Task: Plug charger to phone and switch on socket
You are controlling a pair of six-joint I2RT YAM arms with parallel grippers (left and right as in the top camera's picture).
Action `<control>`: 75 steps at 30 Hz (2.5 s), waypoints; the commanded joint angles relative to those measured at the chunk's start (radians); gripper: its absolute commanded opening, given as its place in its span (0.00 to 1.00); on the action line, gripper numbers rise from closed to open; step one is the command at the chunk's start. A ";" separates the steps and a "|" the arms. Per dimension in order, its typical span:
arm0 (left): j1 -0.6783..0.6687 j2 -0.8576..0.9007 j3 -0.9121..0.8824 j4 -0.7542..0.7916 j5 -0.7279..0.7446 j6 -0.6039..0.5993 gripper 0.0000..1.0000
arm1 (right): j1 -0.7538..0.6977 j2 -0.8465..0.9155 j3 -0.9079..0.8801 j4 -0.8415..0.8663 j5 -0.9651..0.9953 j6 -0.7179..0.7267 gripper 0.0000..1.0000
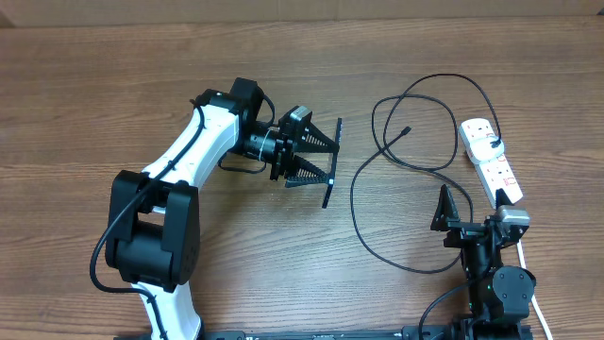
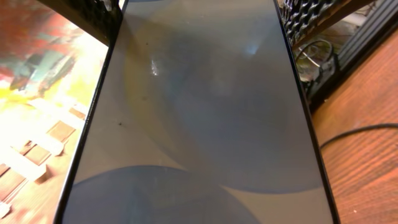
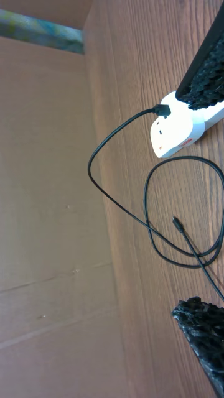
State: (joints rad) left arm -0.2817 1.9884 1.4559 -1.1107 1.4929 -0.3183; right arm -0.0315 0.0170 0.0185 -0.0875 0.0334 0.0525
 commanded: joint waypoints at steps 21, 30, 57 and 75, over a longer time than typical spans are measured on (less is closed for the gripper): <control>0.001 -0.001 0.027 0.000 0.082 -0.090 0.58 | -0.002 -0.001 -0.010 0.006 0.003 -0.002 1.00; 0.001 -0.001 0.027 0.001 0.081 -0.101 0.58 | -0.002 -0.001 -0.010 0.006 0.003 -0.002 1.00; 0.001 -0.001 0.027 0.001 0.075 -0.101 0.59 | -0.002 -0.001 -0.008 0.241 -0.885 0.871 1.00; 0.001 -0.001 0.027 0.002 0.075 -0.101 0.59 | 0.000 0.421 0.673 -0.594 -0.423 0.383 0.99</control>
State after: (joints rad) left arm -0.2817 1.9881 1.4559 -1.1099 1.5112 -0.4168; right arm -0.0322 0.3347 0.6174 -0.6441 -0.4496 0.4900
